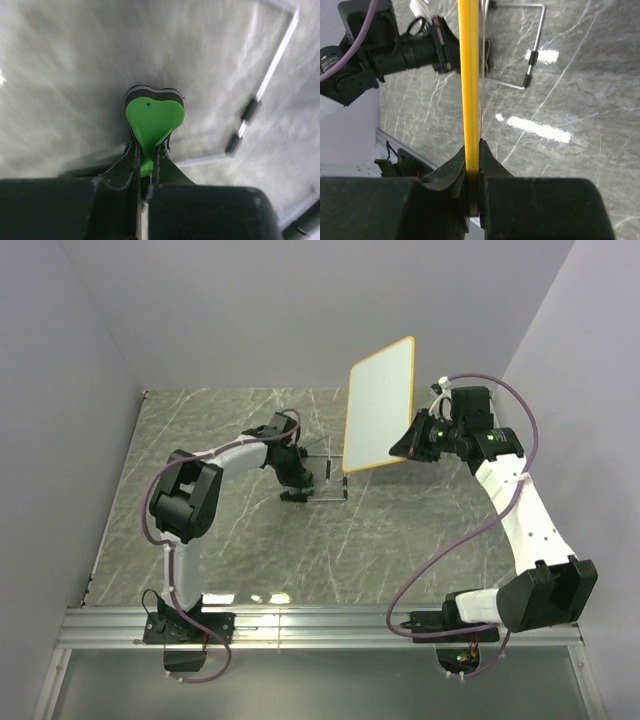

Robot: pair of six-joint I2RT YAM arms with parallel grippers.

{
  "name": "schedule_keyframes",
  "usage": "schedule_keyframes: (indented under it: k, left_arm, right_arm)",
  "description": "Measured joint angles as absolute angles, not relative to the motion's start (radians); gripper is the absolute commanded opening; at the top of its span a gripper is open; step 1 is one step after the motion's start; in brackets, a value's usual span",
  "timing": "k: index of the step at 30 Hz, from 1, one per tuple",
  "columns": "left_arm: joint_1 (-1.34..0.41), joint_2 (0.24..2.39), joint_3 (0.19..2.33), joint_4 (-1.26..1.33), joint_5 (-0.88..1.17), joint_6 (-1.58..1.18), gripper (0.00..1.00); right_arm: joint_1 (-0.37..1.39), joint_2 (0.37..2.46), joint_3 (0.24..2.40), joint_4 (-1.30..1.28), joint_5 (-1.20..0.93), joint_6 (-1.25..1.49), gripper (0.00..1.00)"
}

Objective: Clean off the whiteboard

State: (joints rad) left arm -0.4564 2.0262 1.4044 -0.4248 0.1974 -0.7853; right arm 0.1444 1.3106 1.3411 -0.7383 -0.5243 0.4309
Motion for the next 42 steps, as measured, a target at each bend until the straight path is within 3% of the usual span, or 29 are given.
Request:
schedule_keyframes:
  k: [10,15,26,31,35,42]
  left_arm:
    - [-0.624,2.200,1.801,-0.647,0.381,-0.817,0.00]
    - [-0.590,2.231,1.866,-0.675,0.392,-0.818,0.00]
    - [-0.461,2.078,1.612,-0.731,0.334,-0.742,0.00]
    - [-0.445,1.858,1.462,-0.744,0.348,-0.649,0.00]
    - [-0.327,1.636,1.351,-0.712,0.411,-0.587,0.00]
    - [-0.193,1.523,1.321,-0.707,0.191,-0.536,0.00]
  right_arm:
    - [0.157,1.381,1.425,-0.740,-0.519,0.413,0.00]
    - [0.157,1.392,1.474,-0.749,-0.513,0.406,0.00]
    - [0.159,1.388,1.490,-0.747,-0.538,0.399,0.00]
    - [0.164,1.388,1.489,-0.749,-0.542,0.397,0.00]
    - [0.171,1.382,1.463,-0.751,-0.542,0.382,0.00]
    - [0.274,1.425,1.453,-0.837,-0.512,0.302,0.00]
